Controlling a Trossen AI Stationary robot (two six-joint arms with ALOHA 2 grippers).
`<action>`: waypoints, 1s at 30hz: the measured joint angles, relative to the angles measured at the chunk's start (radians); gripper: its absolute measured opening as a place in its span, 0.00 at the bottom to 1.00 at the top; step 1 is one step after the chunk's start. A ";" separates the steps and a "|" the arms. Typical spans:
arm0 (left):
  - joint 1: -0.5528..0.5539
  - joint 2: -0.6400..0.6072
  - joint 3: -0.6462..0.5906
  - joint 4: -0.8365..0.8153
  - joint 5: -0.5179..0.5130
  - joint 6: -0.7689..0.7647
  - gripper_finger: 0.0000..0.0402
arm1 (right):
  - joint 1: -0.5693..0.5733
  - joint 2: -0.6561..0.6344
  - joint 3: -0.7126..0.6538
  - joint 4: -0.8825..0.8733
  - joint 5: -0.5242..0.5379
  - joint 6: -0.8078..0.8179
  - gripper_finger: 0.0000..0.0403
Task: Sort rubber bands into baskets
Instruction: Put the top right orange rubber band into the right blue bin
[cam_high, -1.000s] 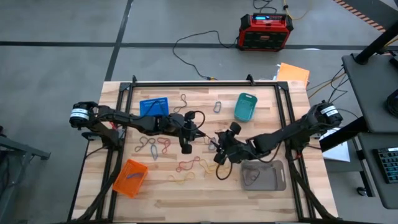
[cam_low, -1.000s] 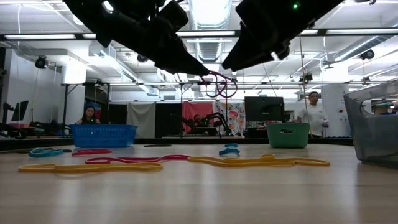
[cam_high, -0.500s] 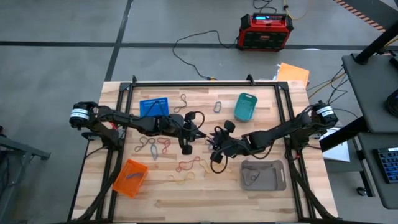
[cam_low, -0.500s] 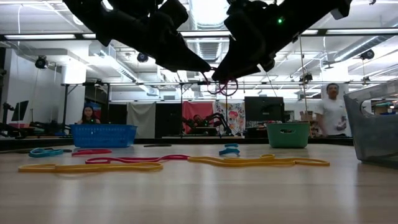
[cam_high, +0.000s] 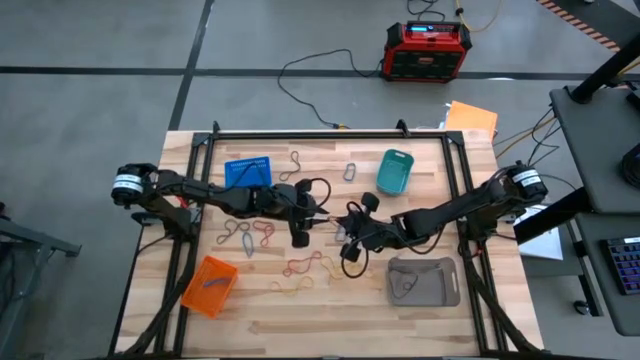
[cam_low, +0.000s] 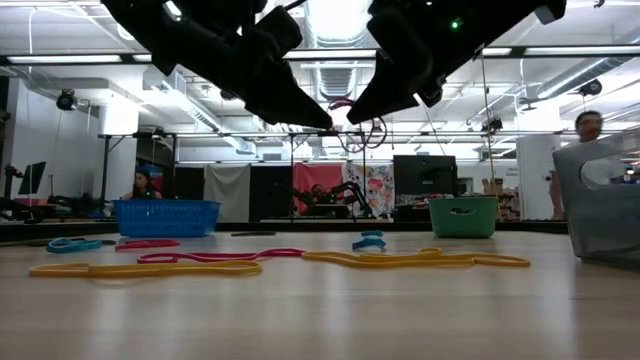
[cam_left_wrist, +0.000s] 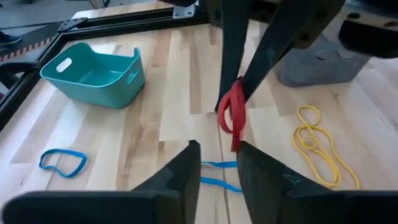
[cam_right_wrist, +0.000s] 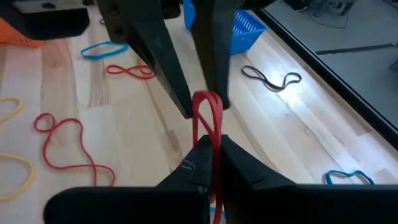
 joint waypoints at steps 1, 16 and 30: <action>0.000 0.000 0.000 -0.002 -0.001 0.003 0.26 | -0.003 -0.004 0.000 -0.012 0.002 0.002 0.02; 0.000 -0.039 0.000 -0.132 -0.002 0.002 0.39 | -0.329 -0.026 0.240 -0.944 0.054 0.381 0.02; 0.000 -0.040 0.000 -0.150 -0.002 -0.048 0.39 | -0.735 -0.027 0.160 -0.941 -0.176 0.327 0.02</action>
